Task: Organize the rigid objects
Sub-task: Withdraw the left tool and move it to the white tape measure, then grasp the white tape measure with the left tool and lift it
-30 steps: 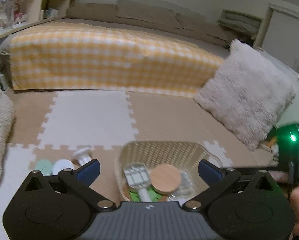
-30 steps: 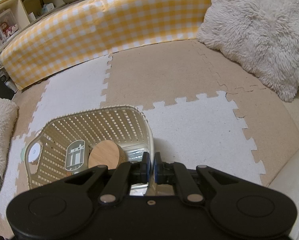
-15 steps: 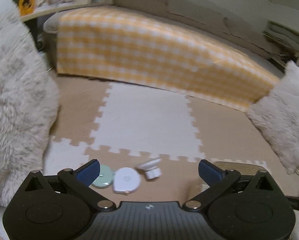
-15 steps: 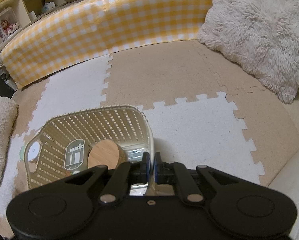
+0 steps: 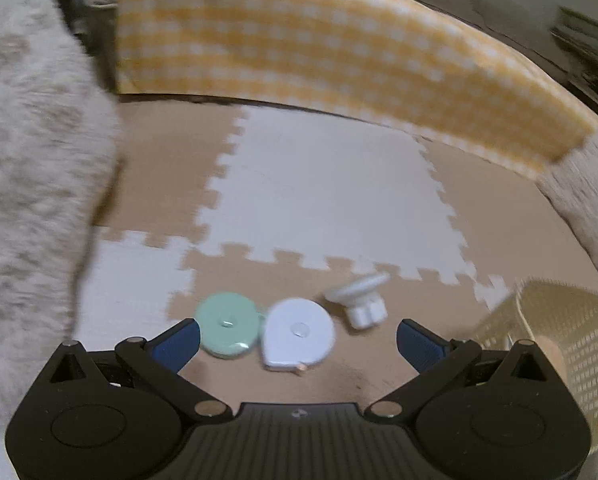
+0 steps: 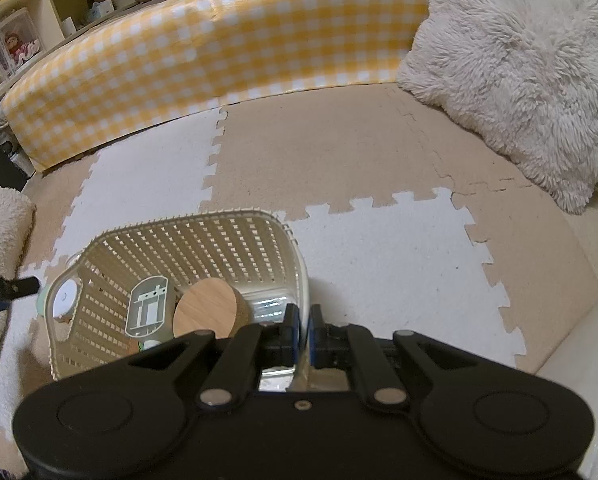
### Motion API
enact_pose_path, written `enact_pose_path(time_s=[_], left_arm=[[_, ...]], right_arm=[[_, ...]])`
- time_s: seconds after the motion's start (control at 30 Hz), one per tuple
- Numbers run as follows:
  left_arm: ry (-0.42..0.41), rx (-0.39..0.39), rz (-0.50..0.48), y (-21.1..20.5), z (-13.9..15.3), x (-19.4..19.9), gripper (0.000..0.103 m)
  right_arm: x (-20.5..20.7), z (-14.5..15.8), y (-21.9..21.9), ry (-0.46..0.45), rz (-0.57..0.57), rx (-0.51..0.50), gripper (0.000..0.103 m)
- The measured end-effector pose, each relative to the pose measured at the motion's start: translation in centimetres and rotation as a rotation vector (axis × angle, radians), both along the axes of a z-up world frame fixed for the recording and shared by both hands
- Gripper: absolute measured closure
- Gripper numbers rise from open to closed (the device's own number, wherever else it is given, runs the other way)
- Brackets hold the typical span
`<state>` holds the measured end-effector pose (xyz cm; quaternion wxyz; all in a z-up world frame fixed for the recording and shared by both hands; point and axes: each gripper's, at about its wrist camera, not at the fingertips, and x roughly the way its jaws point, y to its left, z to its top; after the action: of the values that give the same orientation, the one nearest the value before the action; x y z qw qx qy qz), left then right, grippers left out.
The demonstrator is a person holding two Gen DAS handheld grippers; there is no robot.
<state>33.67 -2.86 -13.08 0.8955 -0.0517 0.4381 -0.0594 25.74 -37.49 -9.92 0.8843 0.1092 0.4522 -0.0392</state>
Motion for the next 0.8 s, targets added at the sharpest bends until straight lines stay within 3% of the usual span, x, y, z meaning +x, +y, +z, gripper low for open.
enact_pose_path(time_s=[0.17,0.4,0.67,0.73,0.8], left_arm=[[-0.016,0.026,-0.088,-1.6,-1.3,0.1,0.018],[-0.032,0.029,-0.090,-1.1,-2.7,1.2,0.022],[-0.060,-0.018,-0.166,-1.3,-3.8,1.8,0.024],[-0.051,-0.042,-0.171,-1.2,-3.7,1.7,0.028],[-0.030,-0.070,-0.182,-1.2,-3.5,1.7,0.038]], right_arm=[[0.0,0.0,0.0,0.000,0.000,0.000,0.098],[0.1,0.0,0.0,0.001,0.000,0.000,0.097],[0.3,-0.3,0.1,0.011,0.007,-0.002,0.097],[0.3,-0.3,0.1,0.012,0.008,-0.004,0.097],[0.3,-0.3,0.1,0.012,0.009,-0.006,0.097]])
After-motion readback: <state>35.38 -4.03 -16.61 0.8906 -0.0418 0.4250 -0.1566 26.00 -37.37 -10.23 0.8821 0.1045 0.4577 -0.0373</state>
